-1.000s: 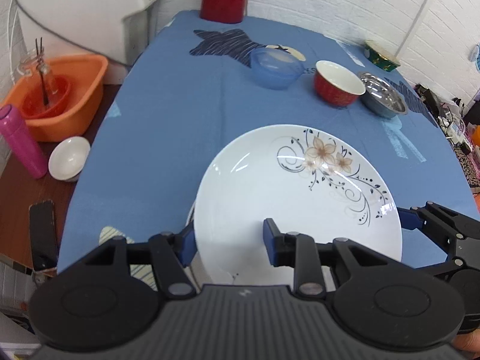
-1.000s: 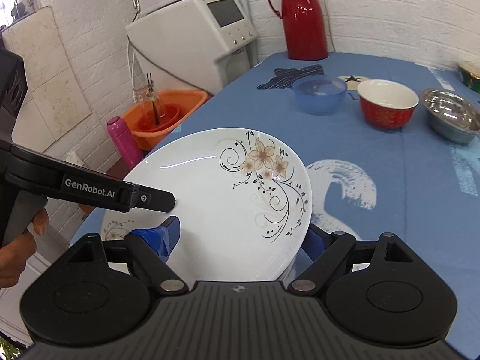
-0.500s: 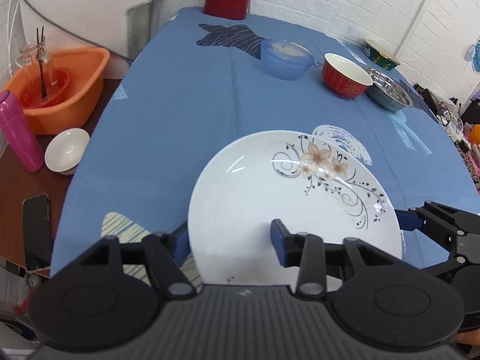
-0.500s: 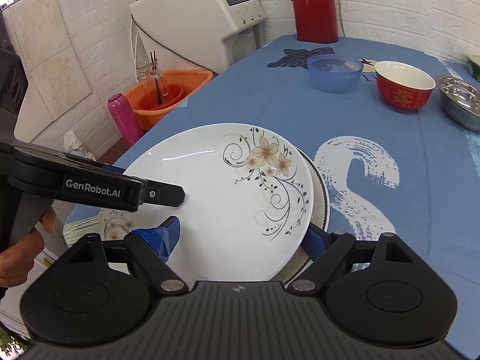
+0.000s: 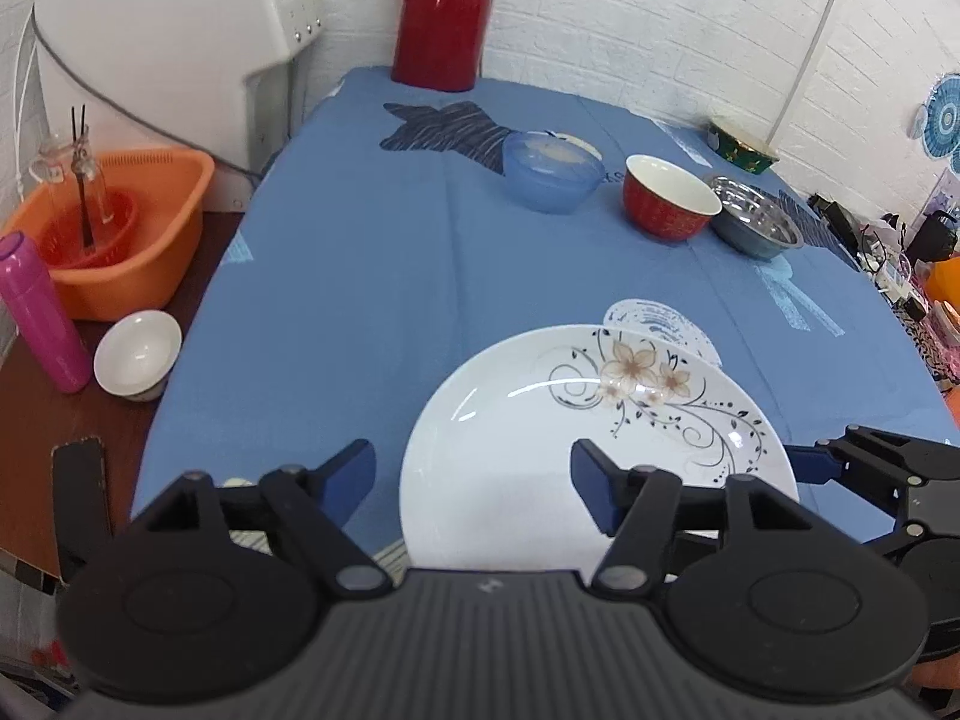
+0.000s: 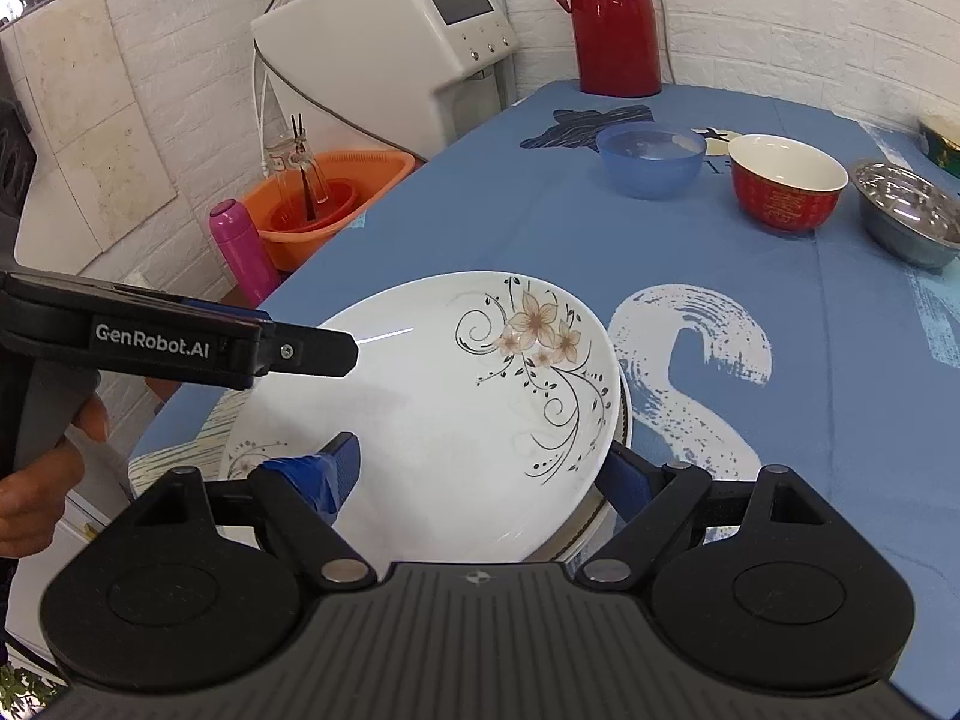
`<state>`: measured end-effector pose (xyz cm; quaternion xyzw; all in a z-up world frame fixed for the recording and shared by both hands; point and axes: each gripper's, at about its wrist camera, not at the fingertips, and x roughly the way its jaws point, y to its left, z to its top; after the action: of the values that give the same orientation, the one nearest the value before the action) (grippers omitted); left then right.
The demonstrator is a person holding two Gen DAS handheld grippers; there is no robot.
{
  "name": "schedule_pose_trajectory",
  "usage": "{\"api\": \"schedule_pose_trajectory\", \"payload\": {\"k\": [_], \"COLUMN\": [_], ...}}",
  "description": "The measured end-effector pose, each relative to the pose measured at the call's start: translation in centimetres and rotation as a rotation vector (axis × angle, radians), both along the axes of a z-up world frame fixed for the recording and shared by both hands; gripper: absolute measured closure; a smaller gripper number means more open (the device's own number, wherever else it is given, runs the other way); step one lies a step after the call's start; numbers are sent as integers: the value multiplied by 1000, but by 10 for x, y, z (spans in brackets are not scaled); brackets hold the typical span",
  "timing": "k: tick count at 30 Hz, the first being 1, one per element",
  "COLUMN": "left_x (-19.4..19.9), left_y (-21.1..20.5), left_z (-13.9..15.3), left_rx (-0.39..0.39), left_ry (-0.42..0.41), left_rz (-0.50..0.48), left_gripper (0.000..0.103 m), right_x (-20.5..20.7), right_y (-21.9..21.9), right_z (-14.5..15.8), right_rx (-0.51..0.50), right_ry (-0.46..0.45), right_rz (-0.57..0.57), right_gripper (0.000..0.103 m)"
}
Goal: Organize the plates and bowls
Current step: 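Lower the floral plate onto the stack and open both grippers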
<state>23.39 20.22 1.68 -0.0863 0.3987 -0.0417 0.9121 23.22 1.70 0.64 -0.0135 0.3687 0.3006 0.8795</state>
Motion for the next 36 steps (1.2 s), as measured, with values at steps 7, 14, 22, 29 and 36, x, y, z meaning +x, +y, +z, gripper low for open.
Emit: {"api": "schedule_pose_trajectory", "payload": {"k": [7, 14, 22, 29, 36], "left_x": [4, 3, -2, -5, 1], "left_y": [-6, -6, -14, -27, -58], "left_z": [1, 1, 8, 14, 21], "left_rx": [-4, -6, 6, 9, 30], "left_ry": [6, 15, -3, -10, -10], "left_rz": [-5, 8, -9, -36, -82], "left_gripper": [39, 38, 37, 36, 34], "right_x": [-6, -7, -7, -8, -11], "right_y": [9, -13, -23, -47, -93], "right_z": [0, 7, 6, 3, -1], "right_rx": [-139, -37, 20, 92, 146], "right_ry": [-60, -70, -29, 28, 51], "right_rz": [47, -19, -12, -60, -147], "right_gripper": [31, 31, 31, 31, 31]}}
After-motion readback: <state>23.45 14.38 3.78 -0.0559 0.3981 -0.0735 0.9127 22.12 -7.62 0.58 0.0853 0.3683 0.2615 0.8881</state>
